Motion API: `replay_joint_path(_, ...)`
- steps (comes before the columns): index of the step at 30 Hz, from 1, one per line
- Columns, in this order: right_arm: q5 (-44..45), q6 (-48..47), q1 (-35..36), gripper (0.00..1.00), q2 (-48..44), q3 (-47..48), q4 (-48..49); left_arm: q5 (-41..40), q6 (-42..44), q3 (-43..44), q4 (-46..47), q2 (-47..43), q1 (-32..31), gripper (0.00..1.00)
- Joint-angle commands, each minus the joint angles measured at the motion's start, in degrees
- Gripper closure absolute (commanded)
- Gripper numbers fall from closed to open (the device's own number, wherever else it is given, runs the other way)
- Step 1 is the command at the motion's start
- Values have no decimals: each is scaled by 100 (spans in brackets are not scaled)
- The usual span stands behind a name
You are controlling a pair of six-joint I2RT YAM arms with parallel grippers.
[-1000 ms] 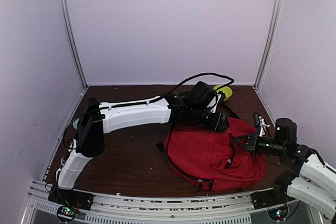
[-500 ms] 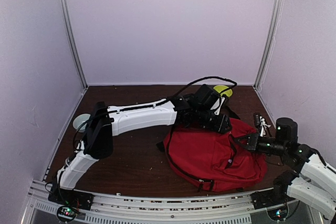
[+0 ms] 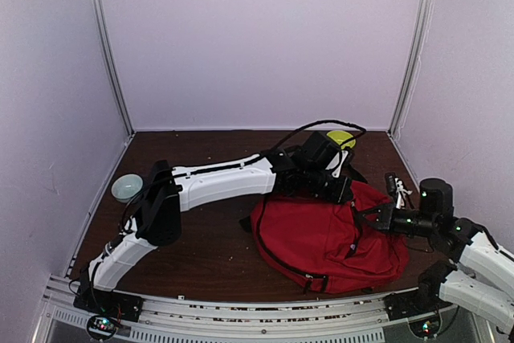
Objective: Pack the student bag
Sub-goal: Zip the lower front pocket of the student bag.
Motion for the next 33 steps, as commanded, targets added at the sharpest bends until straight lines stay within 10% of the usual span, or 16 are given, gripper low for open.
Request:
replay_joint_path(1, -183, -168, 150, 100, -7, 334, -411, -80, 43, 150, 231, 31, 113, 100)
replay_joint_path(33, 710, 153, 1850, 100, -489, 1032, -2561, 541, 10, -84, 162, -512, 879, 100)
